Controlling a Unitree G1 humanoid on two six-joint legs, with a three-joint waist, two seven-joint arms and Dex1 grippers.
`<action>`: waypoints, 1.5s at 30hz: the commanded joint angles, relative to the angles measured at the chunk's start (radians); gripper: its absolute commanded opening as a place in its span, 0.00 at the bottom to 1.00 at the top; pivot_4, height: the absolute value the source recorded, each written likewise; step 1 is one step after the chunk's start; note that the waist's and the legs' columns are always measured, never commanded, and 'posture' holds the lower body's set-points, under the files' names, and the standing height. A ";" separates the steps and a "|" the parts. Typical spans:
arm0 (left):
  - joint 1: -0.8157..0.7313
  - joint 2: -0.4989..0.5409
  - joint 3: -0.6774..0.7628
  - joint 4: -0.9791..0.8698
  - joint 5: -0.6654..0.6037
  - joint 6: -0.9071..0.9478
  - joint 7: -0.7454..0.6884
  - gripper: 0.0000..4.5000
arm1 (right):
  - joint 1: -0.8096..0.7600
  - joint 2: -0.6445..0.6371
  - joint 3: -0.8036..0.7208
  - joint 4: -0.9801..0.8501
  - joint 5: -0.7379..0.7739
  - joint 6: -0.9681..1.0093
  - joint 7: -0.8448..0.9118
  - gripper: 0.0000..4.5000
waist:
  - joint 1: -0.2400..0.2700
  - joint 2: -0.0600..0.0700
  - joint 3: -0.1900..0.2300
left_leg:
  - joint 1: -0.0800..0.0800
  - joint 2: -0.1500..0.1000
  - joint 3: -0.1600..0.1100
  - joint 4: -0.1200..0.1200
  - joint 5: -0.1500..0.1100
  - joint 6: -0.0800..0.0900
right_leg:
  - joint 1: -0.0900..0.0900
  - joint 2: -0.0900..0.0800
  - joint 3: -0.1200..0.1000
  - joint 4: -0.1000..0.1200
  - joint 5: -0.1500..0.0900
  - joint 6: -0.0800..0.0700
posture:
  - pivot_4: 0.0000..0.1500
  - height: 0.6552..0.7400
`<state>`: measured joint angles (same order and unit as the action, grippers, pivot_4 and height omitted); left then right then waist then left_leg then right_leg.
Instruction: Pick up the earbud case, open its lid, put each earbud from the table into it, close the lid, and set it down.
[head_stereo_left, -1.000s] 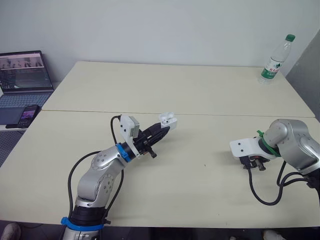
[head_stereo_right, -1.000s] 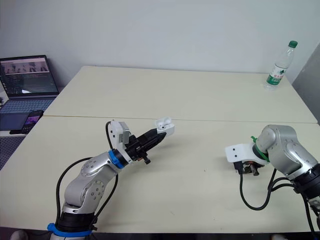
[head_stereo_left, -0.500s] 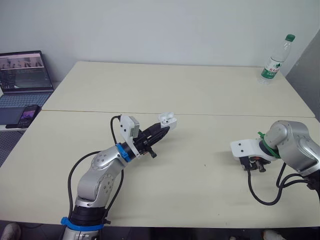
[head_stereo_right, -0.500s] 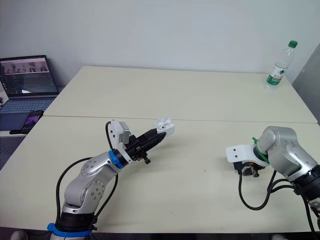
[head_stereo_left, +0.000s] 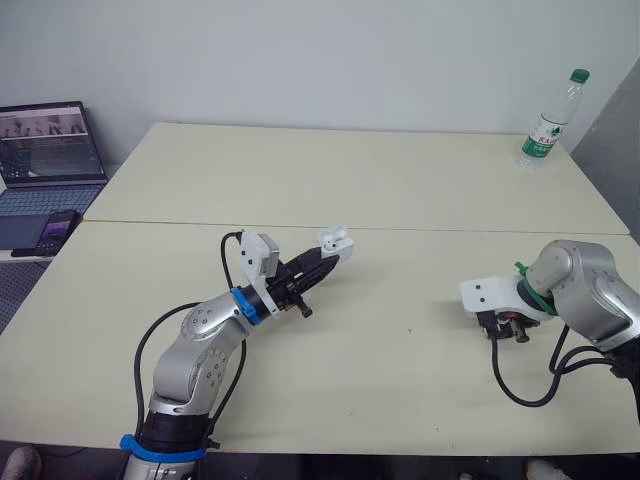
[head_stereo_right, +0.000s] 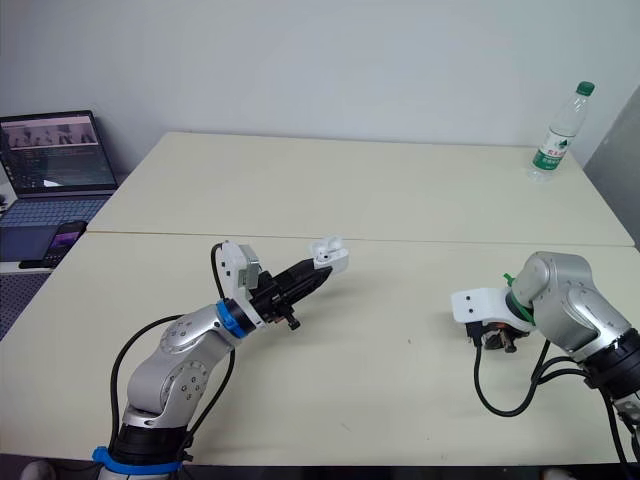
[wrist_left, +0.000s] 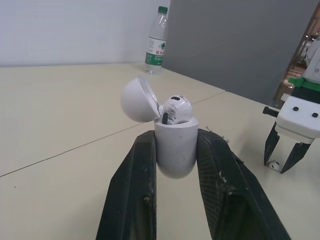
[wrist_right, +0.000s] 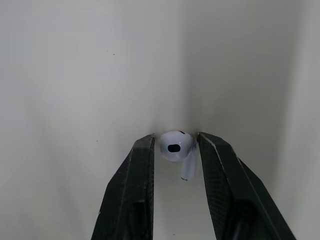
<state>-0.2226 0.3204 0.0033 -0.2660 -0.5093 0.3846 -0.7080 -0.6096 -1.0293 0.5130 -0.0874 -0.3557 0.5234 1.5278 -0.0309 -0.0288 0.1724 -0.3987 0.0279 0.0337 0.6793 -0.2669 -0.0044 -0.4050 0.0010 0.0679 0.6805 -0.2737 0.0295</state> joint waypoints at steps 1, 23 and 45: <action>-0.008 0.000 -0.007 -0.042 -0.010 -0.012 -0.003 0.17 | -0.013 -0.002 -0.004 -0.001 -0.022 0.016 0.004 0.31 | 0.000 0.000 0.000 | 0.000 0.000 0.000 0.000 0.000 0.000 | 0.000 0.000 0.000 0.000 0.000 0.000 | 1.00 0.99; -0.004 0.000 -0.009 -0.039 -0.010 -0.012 -0.008 0.17 | 0.003 -0.008 -0.015 -0.060 -0.005 0.082 0.026 0.09 | 0.000 0.000 0.000 | 0.000 0.000 0.000 0.000 0.000 0.000 | 0.000 0.000 0.000 0.000 0.000 0.000 | 1.00 0.99; -0.112 -0.064 -0.015 0.005 -0.035 0.004 0.018 0.17 | -0.180 0.803 -0.740 -0.414 0.459 0.645 -0.695 0.09 | 0.001 0.000 0.000 | -0.003 0.000 -0.003 -0.002 0.000 0.000 | -0.002 0.000 -0.002 0.000 0.000 -0.001 | 1.00 0.99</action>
<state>-0.3168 0.2651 -0.0160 -0.2472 -0.5204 0.3884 -0.6885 -0.7913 -0.2702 -0.1584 -0.4287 0.0654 1.1959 0.9186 -0.0299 -0.0293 0.1724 -0.4018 0.0279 0.0305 0.6777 -0.2673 -0.0048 -0.4065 0.0006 0.0654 0.6807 -0.2734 0.0290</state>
